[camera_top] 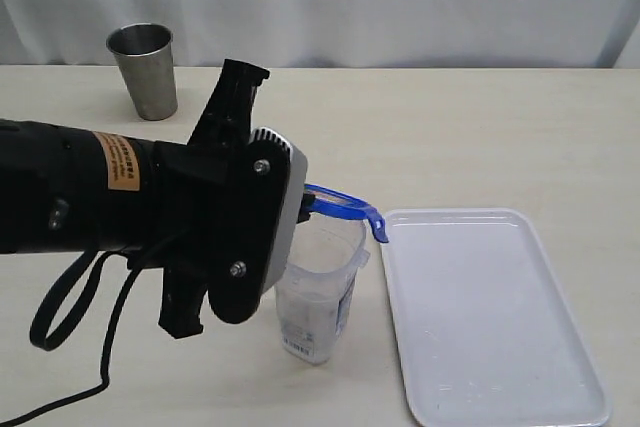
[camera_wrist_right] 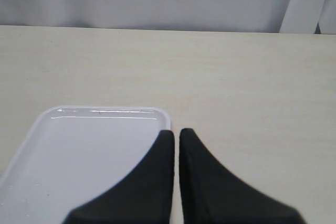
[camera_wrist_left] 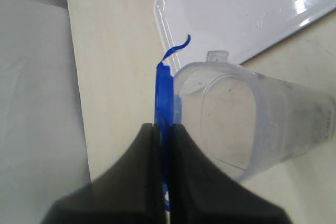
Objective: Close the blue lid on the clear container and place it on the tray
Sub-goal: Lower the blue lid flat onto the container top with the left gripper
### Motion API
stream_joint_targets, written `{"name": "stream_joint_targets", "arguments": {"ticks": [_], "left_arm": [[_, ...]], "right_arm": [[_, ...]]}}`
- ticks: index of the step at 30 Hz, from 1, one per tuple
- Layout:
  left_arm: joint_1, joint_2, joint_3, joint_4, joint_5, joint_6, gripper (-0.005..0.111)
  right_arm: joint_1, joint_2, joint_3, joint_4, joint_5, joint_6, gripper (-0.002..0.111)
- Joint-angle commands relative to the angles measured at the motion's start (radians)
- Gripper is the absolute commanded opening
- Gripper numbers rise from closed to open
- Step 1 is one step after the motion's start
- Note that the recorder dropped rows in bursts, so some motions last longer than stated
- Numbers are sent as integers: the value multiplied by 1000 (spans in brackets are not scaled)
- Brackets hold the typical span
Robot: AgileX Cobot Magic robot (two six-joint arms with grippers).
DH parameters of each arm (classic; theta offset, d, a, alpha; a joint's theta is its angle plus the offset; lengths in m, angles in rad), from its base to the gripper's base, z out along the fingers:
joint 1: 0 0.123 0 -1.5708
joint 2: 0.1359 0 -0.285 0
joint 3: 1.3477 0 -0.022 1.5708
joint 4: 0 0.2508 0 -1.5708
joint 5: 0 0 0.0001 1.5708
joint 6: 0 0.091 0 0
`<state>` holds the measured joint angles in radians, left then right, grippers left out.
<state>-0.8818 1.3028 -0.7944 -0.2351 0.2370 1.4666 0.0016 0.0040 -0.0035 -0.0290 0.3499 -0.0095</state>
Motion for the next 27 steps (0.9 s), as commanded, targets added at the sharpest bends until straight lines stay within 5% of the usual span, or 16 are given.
{"name": "stream_joint_targets", "arguments": {"ticks": [1, 27], "left_arm": [[-24, -5, 3, 13, 26, -6, 0], [-24, -5, 3, 15, 177, -9, 0]], "right_arm": [[1, -4, 3, 0, -5, -3, 4], [1, -4, 3, 0, -5, -3, 4]]}}
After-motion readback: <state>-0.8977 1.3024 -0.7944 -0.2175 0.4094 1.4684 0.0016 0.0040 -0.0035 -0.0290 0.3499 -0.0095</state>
